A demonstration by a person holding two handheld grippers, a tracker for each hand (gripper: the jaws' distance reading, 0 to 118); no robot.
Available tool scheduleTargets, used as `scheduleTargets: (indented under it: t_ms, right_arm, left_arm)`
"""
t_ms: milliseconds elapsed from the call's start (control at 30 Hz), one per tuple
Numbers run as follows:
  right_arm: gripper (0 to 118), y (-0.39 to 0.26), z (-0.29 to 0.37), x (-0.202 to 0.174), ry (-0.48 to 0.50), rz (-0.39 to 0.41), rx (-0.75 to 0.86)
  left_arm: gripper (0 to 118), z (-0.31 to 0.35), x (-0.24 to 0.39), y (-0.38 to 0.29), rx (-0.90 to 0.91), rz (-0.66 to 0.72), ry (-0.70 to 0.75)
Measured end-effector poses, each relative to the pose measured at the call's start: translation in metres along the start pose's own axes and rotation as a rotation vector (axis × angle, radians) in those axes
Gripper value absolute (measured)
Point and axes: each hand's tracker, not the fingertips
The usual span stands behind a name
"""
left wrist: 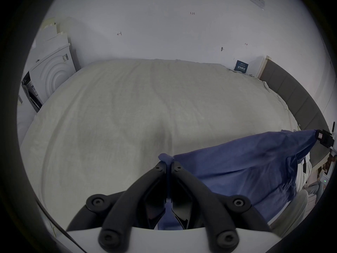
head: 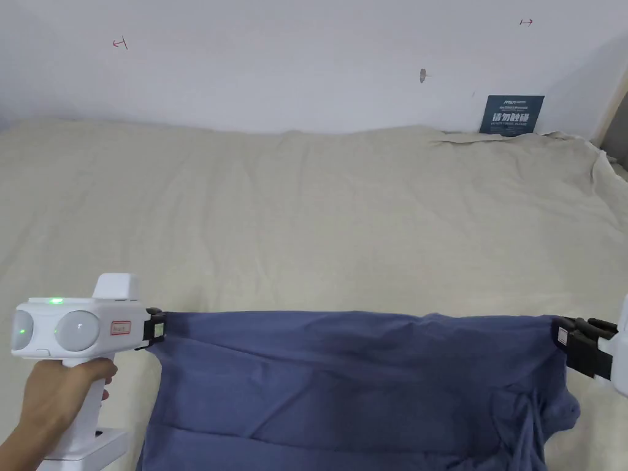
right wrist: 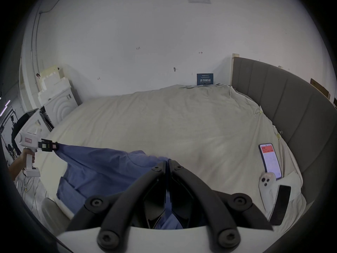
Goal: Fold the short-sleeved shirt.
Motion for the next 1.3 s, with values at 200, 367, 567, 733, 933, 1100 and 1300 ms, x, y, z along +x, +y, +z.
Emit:
scheduleTargets:
  t_ms: [200,367,567,733,933,1100,1300]
  right_arm:
    - [1,-0.038,0.046,0.002,0.015,-0.064,-0.001]
    - [1,-0.070,0.070,0.006,0.002,-0.101,-0.035]
    - [1,-0.111,0.077,0.012,-0.041,-0.126,-0.122]
    - [1,-0.141,0.061,0.017,-0.129,-0.129,-0.234]
    - [1,-0.169,0.030,0.020,-0.188,-0.125,-0.376]
    - [1,-0.176,0.017,0.019,-0.207,-0.109,-0.424]
    - [38,-0.151,0.031,0.005,-0.214,-0.108,-0.365]
  left_arm:
    - [2,0.030,-0.008,-0.044,-0.026,0.005,-0.001]
    - [2,0.052,-0.011,-0.085,-0.055,-0.004,0.003]
    - [2,0.062,-0.014,-0.128,-0.108,0.003,0.010]
    - [2,0.055,-0.017,-0.150,-0.143,0.005,0.022]
    - [2,0.036,-0.017,-0.170,-0.191,-0.002,0.040]
    - [2,0.023,-0.022,-0.185,-0.227,0.022,0.044]
    - [68,0.034,-0.012,-0.173,-0.211,0.044,0.074]
